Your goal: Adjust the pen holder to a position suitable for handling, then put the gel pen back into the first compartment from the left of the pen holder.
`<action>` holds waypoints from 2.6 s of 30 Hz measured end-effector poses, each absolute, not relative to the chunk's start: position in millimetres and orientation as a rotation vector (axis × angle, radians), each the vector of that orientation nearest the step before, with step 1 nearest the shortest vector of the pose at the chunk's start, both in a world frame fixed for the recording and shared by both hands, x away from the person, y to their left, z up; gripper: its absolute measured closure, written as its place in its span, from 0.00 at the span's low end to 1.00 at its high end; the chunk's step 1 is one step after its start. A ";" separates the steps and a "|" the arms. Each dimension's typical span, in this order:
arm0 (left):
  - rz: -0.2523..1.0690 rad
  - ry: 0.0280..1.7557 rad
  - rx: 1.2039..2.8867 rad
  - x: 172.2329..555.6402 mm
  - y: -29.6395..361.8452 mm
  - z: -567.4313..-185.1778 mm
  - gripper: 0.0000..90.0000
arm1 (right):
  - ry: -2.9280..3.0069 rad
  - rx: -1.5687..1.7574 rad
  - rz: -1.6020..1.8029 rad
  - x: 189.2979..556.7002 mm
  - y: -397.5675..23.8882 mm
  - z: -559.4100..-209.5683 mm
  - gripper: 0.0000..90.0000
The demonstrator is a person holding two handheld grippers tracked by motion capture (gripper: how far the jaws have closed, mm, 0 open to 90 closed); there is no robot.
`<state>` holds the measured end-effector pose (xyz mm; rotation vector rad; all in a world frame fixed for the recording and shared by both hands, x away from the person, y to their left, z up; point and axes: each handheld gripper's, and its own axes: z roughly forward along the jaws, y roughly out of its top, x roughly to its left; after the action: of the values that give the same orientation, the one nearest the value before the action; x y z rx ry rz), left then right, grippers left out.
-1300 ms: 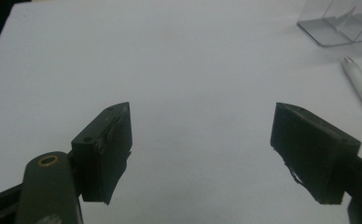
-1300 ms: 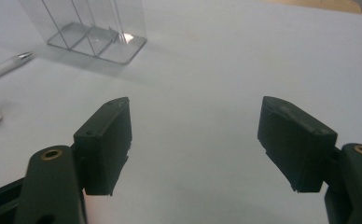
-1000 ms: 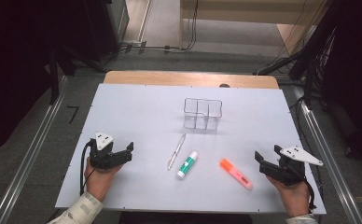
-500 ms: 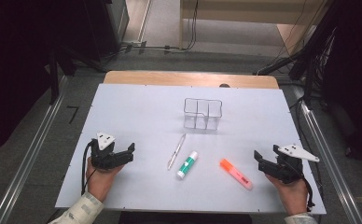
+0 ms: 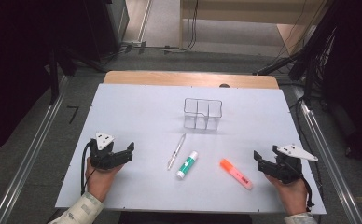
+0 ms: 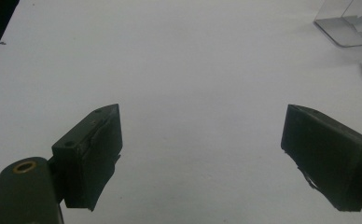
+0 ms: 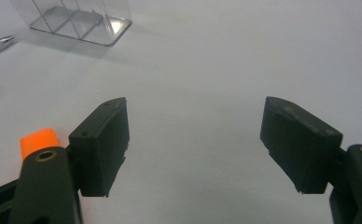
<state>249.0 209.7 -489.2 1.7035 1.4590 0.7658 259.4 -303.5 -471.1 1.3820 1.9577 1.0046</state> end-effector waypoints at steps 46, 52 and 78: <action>0.660 1.384 1.738 271.4 162.6 -494.9 0.16 | 1.972 1.380 0.989 261.3 -297.4 -473.0 0.25; 0.642 1.369 1.751 279.3 147.3 -496.9 0.16 | 1.973 1.381 0.991 261.2 -298.1 -473.1 0.25; 0.606 1.271 1.804 299.5 102.6 -504.6 0.18 | 1.974 1.385 0.996 261.2 -298.7 -473.2 0.25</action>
<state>299.5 102.6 -504.6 1.8044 1.2714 0.6061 261.2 -298.7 -473.2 1.3854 1.9737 0.9962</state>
